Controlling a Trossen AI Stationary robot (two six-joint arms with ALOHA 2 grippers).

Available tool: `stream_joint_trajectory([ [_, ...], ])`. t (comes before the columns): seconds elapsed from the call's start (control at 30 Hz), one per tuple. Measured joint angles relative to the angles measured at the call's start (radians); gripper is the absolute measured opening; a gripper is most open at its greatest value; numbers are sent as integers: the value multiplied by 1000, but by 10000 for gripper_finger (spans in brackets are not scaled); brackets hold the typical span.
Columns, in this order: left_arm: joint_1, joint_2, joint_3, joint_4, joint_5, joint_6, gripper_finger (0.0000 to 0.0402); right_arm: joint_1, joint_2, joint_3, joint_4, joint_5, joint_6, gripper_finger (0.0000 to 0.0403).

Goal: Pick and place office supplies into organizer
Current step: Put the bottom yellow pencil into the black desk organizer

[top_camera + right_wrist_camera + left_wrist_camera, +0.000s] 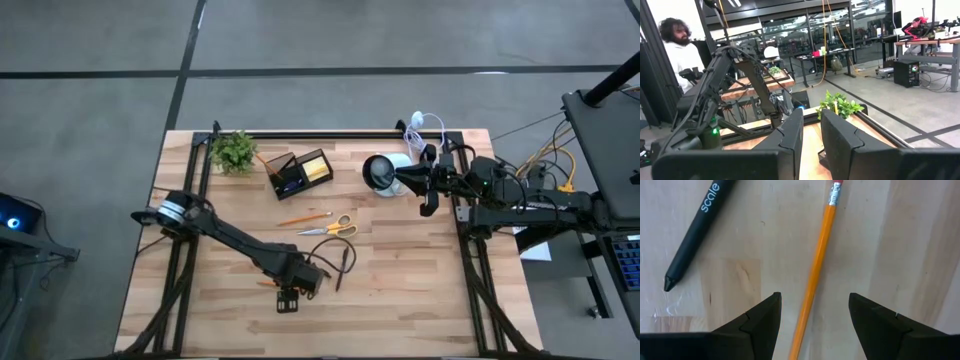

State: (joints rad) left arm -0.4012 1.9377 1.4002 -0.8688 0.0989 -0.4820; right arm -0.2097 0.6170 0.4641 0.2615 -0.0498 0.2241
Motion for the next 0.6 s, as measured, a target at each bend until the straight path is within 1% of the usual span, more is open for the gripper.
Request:
stream_joint_trajectory([
  [0.4, -20, 52, 0, -3, -13, -10, 216, 0, 0, 0, 0, 0, 0, 59],
  [0.6, -19, 52, -13, 19, -92, -12, 216, 0, 0, 0, 0, 0, 0, 59],
])
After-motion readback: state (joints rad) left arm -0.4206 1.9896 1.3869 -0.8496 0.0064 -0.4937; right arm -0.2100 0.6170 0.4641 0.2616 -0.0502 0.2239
